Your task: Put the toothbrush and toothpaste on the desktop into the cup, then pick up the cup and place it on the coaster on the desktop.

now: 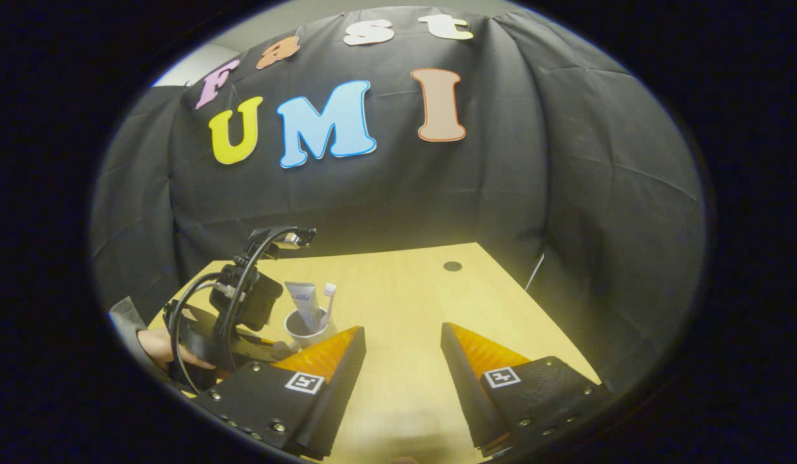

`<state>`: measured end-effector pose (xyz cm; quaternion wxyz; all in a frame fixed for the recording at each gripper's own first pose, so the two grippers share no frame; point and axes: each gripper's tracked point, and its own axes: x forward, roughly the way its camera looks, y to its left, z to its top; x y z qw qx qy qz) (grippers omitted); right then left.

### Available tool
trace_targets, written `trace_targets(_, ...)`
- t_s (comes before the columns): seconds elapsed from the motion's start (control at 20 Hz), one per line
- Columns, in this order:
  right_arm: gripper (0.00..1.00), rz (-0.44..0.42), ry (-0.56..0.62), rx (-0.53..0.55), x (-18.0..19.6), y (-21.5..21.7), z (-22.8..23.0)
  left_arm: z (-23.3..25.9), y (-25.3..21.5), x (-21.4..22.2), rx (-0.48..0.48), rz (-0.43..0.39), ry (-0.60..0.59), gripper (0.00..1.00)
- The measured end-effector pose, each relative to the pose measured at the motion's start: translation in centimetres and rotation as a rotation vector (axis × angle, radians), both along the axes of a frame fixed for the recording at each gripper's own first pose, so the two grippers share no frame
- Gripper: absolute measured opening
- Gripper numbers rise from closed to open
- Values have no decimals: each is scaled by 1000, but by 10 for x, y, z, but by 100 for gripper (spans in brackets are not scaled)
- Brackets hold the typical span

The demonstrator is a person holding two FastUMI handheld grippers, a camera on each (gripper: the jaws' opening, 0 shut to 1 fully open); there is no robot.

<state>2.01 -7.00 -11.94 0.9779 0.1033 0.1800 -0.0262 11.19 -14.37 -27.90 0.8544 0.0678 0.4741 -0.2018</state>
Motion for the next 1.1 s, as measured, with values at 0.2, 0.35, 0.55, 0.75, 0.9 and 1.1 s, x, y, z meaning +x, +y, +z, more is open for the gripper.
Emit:
trace_targets(0.2, 75, 52, -18, -12, 8, 10, 11, 17, 5, -15, -47, 47, -23, 62)
trace_targets(0.35, 75, 99, -47, -39, 17, 18, 23, 37, 15, -23, -81, 100, -71, 77)
trace_targets(0.55, 75, 147, -75, -56, 19, 27, 33, 79, 35, -27, -122, 179, -190, 92)
trace_targets(0.75, 75, 158, -96, -50, 23, 37, 42, 131, 55, -24, -170, 224, -354, 86)
trace_targets(0.9, 75, 148, -114, -62, 26, 44, 50, 165, 69, -22, -178, 229, -487, 94)
trace_targets(1.1, 75, 158, -149, -46, 30, 54, 65, 205, 74, -15, -196, 209, -618, 94)
